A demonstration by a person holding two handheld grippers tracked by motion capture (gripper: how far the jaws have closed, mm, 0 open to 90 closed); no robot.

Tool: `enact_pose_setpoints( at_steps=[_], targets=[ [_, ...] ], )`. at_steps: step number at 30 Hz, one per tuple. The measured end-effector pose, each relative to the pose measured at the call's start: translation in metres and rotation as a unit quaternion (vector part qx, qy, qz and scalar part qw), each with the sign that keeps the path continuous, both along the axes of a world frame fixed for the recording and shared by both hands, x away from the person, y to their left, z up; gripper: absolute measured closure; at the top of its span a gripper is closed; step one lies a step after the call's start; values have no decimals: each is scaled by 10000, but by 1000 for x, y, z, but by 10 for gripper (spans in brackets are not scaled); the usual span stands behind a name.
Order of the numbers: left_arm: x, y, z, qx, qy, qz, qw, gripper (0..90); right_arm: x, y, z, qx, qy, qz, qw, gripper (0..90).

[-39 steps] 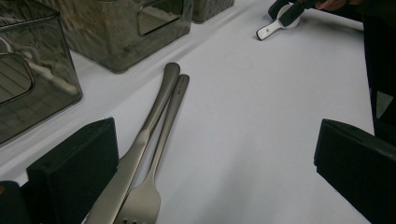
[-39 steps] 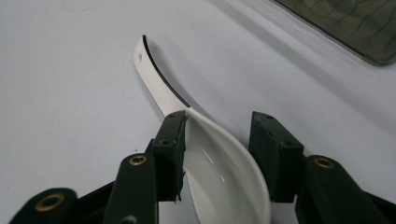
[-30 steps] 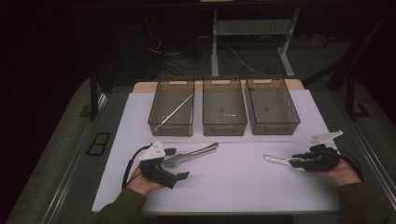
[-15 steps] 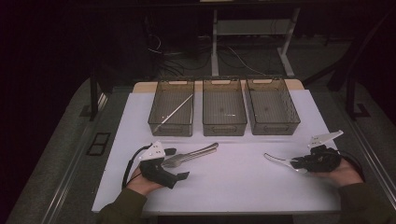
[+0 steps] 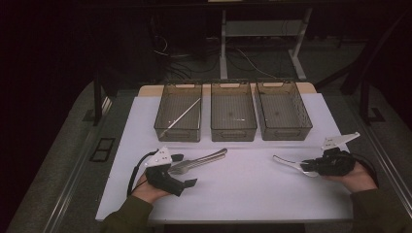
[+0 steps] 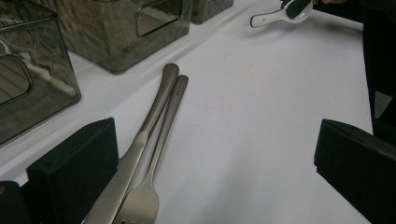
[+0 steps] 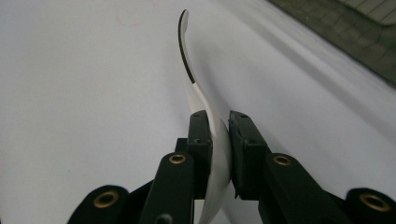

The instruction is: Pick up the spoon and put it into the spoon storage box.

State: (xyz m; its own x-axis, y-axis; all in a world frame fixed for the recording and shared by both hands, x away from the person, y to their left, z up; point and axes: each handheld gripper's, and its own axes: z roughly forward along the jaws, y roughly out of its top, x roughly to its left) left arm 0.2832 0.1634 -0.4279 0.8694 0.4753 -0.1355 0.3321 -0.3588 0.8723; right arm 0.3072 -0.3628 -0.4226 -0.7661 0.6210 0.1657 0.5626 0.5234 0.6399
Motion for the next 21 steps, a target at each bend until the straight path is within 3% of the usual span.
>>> enact_pose_setpoints(
  at_steps=[21],
  targets=[
    [-1, 0, 2, -100, 14, -13, 9999, 0, 24, 38, 44, 587, -522, 41, 9969, 792]
  ],
)
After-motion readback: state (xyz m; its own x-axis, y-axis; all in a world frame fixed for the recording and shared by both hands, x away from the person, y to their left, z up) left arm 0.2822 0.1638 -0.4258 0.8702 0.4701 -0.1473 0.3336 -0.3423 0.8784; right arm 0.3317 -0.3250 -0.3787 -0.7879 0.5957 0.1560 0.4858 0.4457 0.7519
